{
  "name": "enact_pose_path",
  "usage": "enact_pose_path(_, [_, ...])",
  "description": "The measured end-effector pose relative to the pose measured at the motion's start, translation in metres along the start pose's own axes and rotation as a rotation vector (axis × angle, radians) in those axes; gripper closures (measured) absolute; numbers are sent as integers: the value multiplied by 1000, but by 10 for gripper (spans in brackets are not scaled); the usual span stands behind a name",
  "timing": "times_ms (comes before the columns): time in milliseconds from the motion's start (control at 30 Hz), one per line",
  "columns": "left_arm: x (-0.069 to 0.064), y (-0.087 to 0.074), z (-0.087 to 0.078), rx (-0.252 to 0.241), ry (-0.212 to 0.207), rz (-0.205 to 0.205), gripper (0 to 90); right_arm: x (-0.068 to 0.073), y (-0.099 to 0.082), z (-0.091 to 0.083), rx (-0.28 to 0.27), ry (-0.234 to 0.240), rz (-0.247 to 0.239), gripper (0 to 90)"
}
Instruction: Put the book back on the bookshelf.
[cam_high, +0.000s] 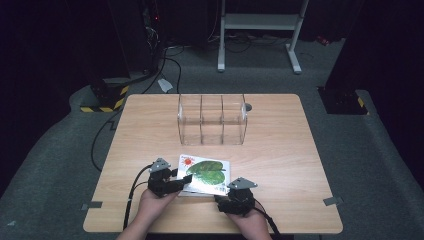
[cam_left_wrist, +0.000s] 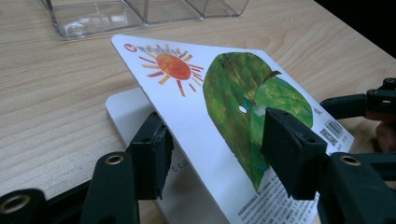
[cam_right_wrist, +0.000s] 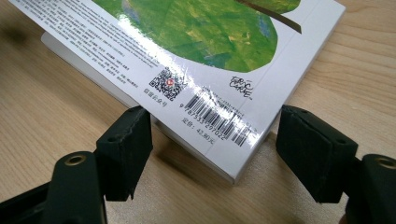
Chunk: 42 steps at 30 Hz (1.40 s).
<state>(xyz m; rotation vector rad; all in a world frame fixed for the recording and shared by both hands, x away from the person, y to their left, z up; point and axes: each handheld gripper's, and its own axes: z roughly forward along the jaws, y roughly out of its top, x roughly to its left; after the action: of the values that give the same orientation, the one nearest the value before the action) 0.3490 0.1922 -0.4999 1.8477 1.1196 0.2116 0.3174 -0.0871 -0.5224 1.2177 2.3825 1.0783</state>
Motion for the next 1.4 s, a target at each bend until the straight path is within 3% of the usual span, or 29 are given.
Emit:
enact_pose_path(333, [3,-2,1,22,-14,39,499,5,1,1,20,-32,-30,263])
enact_pose_path(467, [4,-5,2,41,-8,55,522,7,0,1,28,-49,-74,262])
enact_pose_path(633, [4,-9,4,47,5,87,536,0,-1,-4,31,15,-46,274])
enact_pose_path(833, [4,-15,4,30,8,108,542,-6,0,-12,-39,32,14,318])
enact_pose_path(933, [5,-18,4,19,10,120,542,-9,1,-12,-35,38,9,358])
enact_pose_path(1000, [6,-20,5,12,4,103,542,-11,2,-13,-45,41,17,360])
enact_pose_path(1133, [5,-21,3,-4,5,123,549,-16,12,-15,-50,54,36,408])
enact_pose_path(1233, [4,-20,0,-26,5,130,595,-18,20,-17,-115,4,-4,419])
enact_pose_path(1400, [1,-21,-4,-44,17,179,613,-19,15,-12,-225,-40,8,402])
